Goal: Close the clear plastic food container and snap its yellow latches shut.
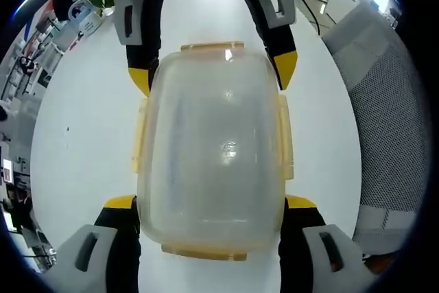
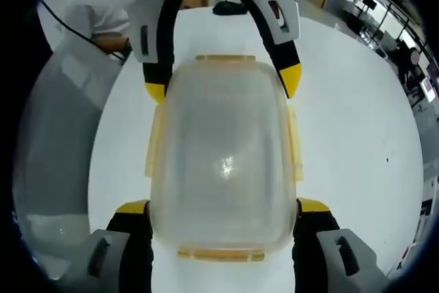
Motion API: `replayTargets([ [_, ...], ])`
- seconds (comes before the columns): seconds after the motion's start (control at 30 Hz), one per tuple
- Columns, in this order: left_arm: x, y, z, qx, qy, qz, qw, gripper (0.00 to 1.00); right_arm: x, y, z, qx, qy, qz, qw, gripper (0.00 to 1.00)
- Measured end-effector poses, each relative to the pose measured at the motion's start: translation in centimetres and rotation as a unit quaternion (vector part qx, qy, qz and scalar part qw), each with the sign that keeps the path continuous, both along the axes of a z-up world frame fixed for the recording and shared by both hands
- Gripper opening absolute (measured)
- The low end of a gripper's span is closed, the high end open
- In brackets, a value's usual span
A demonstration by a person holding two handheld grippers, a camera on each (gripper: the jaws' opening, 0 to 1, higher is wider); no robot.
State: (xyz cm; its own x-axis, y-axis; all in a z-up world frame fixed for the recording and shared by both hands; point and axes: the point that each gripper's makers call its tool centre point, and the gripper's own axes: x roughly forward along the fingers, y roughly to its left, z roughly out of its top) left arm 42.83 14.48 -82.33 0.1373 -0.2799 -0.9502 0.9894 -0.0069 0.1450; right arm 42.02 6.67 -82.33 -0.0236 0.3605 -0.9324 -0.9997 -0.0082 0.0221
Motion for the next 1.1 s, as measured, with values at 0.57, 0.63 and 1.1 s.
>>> replayTargets([
  [0.57, 1.8, -0.1, 0.1, -0.008, 0.000, 0.006, 0.9999, 0.84, 1.9, -0.1, -0.1, -0.003, 0.000, 0.005, 1.0000, 0.85],
  [0.63, 2.1, -0.1, 0.0, -0.008, 0.001, 0.007, 0.9999, 0.84, 2.2, -0.1, -0.1, -0.005, -0.001, 0.006, 1.0000, 0.85],
  [1.1, 2.3, -0.1, -0.1, -0.006, 0.000, 0.006, 1.0000, 0.84, 2.3, -0.2, -0.1, -0.003, -0.001, 0.007, 1.0000, 0.85],
])
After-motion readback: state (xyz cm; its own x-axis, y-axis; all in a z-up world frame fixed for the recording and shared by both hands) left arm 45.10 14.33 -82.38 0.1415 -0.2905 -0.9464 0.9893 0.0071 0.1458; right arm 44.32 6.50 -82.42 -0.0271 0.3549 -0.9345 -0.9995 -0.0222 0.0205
